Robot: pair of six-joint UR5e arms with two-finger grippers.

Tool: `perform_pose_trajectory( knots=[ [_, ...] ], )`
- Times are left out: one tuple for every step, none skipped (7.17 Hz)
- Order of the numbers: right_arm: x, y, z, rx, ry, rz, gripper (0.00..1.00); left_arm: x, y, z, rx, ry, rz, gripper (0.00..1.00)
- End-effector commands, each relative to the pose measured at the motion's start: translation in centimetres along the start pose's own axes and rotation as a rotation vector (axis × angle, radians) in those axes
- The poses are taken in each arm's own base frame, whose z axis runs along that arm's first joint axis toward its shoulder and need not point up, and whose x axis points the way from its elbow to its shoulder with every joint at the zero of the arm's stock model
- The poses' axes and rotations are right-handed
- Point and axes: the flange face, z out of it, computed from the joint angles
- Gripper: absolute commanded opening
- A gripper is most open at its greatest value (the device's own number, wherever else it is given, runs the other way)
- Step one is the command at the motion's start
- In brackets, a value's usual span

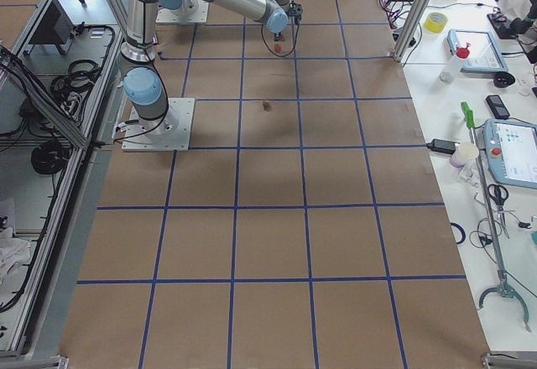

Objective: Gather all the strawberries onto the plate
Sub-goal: 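Grasp the second strawberry and set it beside the first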

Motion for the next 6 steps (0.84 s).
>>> perform_pose_trajectory(
  knots=[
    [-2.4, 0.1, 2.4, -0.079, -0.074, 0.001, 0.03, 0.0, 0.2, 0.4, -0.007, -0.001, 0.001, 1.00],
    [-2.5, 0.0, 2.0, -0.068, -0.072, -0.002, 0.37, 0.0, 0.2, 0.6, -0.010, -0.001, 0.001, 1.00],
    [-2.3, 0.1, 1.8, -0.084, -0.054, 0.014, 0.99, 0.1, 0.2, 0.7, -0.012, -0.001, 0.002, 1.00],
    [-1.8, 0.1, 0.7, -0.076, -0.003, 0.027, 1.00, 0.1, 0.2, 0.7, -0.012, -0.002, 0.001, 1.00],
    [0.1, -0.5, -1.7, -0.026, 0.088, 0.037, 1.00, 0.1, 0.2, 0.7, -0.010, -0.001, 0.001, 1.00],
    [4.0, -2.4, -4.3, 0.048, 0.216, -0.013, 1.00, 0.1, 0.2, 0.7, -0.006, -0.001, 0.001, 1.00]
  ],
)
